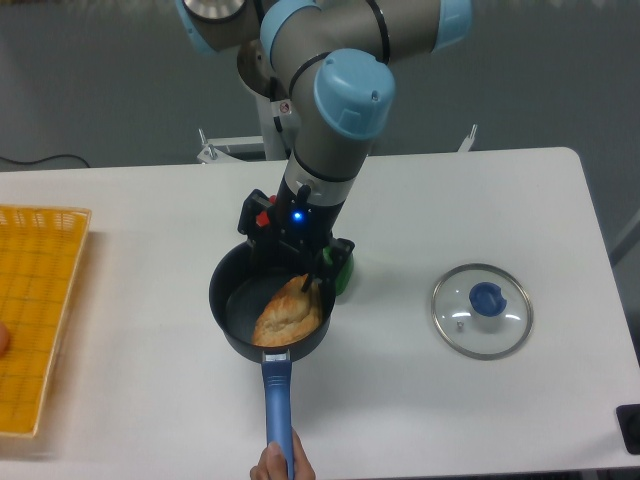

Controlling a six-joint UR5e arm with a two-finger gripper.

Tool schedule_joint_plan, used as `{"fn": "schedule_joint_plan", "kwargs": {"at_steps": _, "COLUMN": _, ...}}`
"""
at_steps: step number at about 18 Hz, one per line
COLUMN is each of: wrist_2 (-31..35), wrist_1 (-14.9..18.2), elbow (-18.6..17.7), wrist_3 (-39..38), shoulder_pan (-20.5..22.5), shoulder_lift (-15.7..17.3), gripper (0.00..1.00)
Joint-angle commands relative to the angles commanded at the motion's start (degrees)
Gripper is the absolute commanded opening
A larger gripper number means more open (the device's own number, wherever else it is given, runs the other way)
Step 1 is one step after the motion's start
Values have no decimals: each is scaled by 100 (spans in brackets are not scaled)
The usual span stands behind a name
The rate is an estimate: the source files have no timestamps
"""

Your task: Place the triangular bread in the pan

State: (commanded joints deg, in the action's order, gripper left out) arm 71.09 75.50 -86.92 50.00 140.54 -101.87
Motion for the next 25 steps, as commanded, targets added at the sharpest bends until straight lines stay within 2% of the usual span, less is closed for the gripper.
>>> {"fn": "schedule_joint_plan", "kwargs": {"at_steps": 3, "wrist_2": 642, "wrist_1": 245, "elbow": 35, "wrist_3": 1044, "shoulder_pan": 105, "shoulder_lift": 27, "gripper": 100}}
{"fn": "schedule_joint_plan", "kwargs": {"at_steps": 8, "wrist_2": 530, "wrist_1": 544, "elbow": 62, "wrist_3": 1986, "shoulder_pan": 711, "shoulder_lift": 141, "gripper": 100}}
{"fn": "schedule_joint_plan", "kwargs": {"at_steps": 11, "wrist_2": 423, "wrist_1": 1001, "elbow": 70, "wrist_3": 2802, "shoulder_pan": 1115, "shoulder_lift": 299, "gripper": 100}}
{"fn": "schedule_joint_plan", "kwargs": {"at_steps": 13, "wrist_2": 441, "wrist_1": 1195, "elbow": 70, "wrist_3": 3251, "shoulder_pan": 1326, "shoulder_lift": 378, "gripper": 100}}
{"fn": "schedule_joint_plan", "kwargs": {"at_steps": 16, "wrist_2": 677, "wrist_1": 1239, "elbow": 26, "wrist_3": 4304, "shoulder_pan": 1520, "shoulder_lift": 413, "gripper": 100}}
{"fn": "schedule_joint_plan", "kwargs": {"at_steps": 20, "wrist_2": 1625, "wrist_1": 1204, "elbow": -26, "wrist_3": 5650, "shoulder_pan": 1591, "shoulder_lift": 361, "gripper": 100}}
{"fn": "schedule_joint_plan", "kwargs": {"at_steps": 25, "wrist_2": 1549, "wrist_1": 1169, "elbow": 44, "wrist_3": 5811, "shoulder_pan": 1784, "shoulder_lift": 185, "gripper": 100}}
